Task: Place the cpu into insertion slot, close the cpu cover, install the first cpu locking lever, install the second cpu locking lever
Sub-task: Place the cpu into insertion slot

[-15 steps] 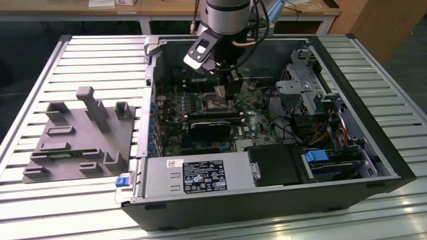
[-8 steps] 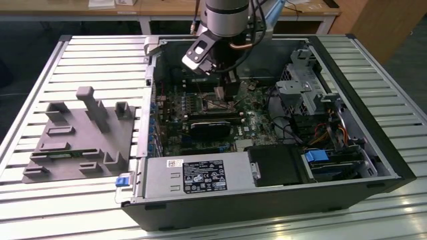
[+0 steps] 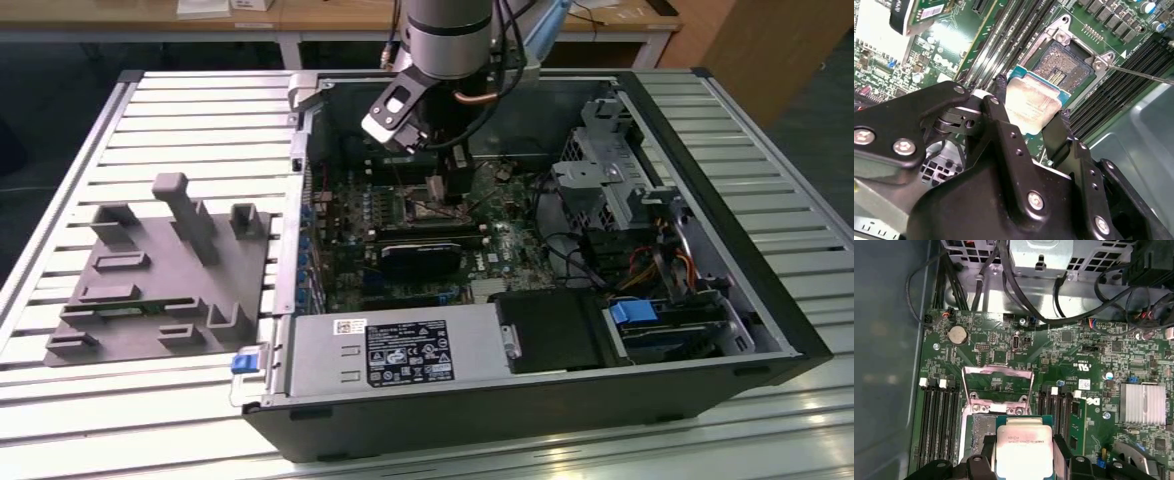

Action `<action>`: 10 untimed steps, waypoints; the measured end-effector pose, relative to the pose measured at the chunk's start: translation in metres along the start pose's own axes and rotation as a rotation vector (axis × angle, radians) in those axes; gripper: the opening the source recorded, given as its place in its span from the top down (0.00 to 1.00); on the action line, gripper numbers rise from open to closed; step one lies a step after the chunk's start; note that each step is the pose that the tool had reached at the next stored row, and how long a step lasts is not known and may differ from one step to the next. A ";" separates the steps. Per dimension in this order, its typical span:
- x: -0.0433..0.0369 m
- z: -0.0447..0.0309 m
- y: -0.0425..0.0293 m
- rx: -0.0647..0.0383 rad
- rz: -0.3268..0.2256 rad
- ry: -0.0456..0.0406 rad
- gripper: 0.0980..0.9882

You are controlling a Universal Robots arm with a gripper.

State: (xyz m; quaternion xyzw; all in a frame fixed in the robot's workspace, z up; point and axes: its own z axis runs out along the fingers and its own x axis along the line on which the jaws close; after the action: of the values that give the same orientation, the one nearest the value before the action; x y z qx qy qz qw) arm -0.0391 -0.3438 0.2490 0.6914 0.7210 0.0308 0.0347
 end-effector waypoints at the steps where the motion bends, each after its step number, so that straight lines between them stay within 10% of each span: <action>1: 0.0005 0.0009 -0.0005 0.000 0.000 -0.0001 0.51; 10: 0.0065 0.0075 -0.0035 0.000 0.022 -0.0021 0.51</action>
State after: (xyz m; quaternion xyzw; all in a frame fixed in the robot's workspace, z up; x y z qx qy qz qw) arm -0.0422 -0.3375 0.2412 0.6994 0.7133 0.0303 0.0350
